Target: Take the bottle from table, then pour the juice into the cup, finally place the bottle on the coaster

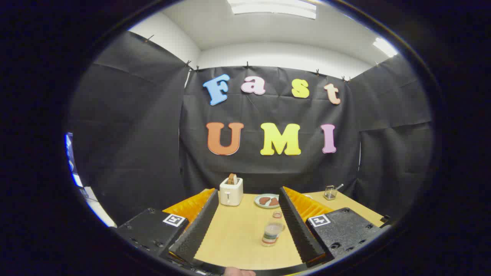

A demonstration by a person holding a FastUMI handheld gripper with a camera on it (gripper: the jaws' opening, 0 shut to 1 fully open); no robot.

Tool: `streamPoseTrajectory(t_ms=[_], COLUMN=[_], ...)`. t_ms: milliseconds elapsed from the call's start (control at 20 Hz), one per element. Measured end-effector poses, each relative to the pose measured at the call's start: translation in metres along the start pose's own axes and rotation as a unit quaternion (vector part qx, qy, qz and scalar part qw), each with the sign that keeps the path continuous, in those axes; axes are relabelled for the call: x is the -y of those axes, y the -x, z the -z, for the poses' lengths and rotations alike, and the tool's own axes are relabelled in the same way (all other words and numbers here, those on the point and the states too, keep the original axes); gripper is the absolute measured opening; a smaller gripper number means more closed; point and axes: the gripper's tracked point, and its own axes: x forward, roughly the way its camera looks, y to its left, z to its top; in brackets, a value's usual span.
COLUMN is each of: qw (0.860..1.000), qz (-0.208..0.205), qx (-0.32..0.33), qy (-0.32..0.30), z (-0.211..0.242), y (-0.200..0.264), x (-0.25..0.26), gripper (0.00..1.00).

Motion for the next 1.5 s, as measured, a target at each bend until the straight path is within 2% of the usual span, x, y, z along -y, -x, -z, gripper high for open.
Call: streamPoseTrajectory(t_ms=[300,700,1050,1300,1500], qw=[1.000,1.000,0.999,1.000,1.000], qz=[0.004,0.002,0.013,0.000,0.001], qx=[-0.020,-0.005,-0.034,-0.008,0.001], qy=[-0.001,0.010,0.021,0.021,0.004], z=[0.019,0.014,0.025,0.016,0.026], y=[-0.009,-0.015,-0.025,-0.029,-0.032], x=[-0.007,-0.015,-0.005,-0.010,-0.005], gripper=[1.00,1.00,1.00,1.00,1.00])
